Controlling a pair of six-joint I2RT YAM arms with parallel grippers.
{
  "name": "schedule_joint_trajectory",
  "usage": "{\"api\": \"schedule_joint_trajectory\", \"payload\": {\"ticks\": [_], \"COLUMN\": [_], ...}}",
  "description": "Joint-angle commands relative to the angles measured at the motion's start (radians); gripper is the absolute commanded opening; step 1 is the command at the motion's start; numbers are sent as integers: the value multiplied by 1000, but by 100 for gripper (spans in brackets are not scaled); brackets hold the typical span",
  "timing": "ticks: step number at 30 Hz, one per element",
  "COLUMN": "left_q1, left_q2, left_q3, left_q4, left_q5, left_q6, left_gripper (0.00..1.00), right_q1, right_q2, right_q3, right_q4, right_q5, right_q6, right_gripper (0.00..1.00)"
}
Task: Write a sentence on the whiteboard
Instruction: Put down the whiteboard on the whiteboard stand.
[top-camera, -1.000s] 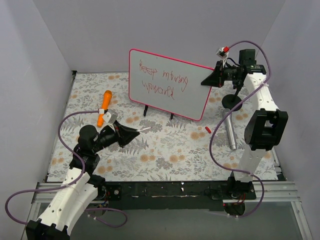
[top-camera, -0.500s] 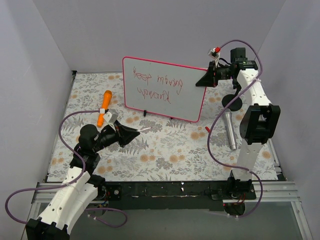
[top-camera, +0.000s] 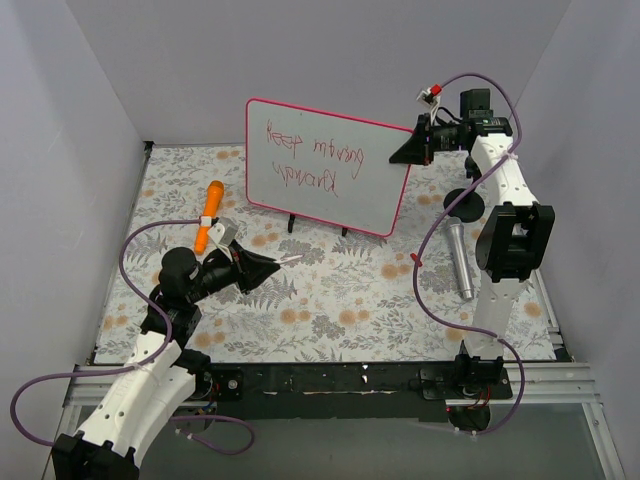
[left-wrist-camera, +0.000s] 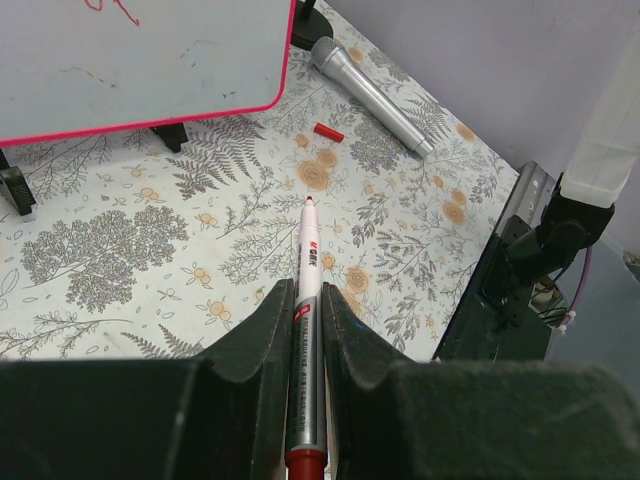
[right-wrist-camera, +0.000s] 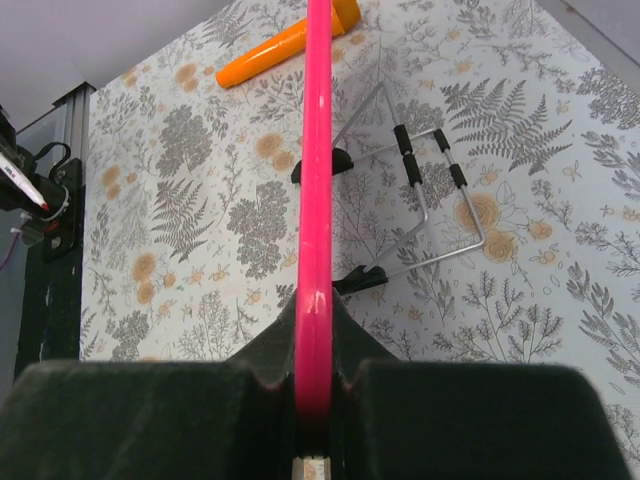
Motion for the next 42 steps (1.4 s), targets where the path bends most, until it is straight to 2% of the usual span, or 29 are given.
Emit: {"api": "schedule_joint_trajectory", "payload": {"ticks": [1, 5, 13, 19, 24, 26, 42], "left_q1": [6, 6, 6, 6, 6, 6, 6], "left_q2": [-3, -10, -3, 5, 8, 10, 3], "left_q3": [6, 5, 8, 8, 8, 9, 8], "left_q4": [-1, -1, -1, -1, -1, -1, -1], "left_q5": [-7, -11, -10, -8, -7, -10, -16], "left_q6": [17, 17, 18, 20, 20, 20, 21], "left_gripper": [0, 0, 0, 0, 0, 0, 0], "right_q1": [-11, -13, -22, -22, -22, -22, -22], "right_q2": [-81, -67, -39, -26, 60, 82, 99], "right_q3": [36, 39, -3, -26, 68, 103, 54], "right_q4": [306, 384, 385, 230, 27, -17, -76], "right_q5": [-237, -243, -251, -238, -191, -189, -185], "right_q6": [216, 272, 260, 85, -94, -117, -206], "right_gripper": [1, 1, 1, 1, 1, 1, 1]}}
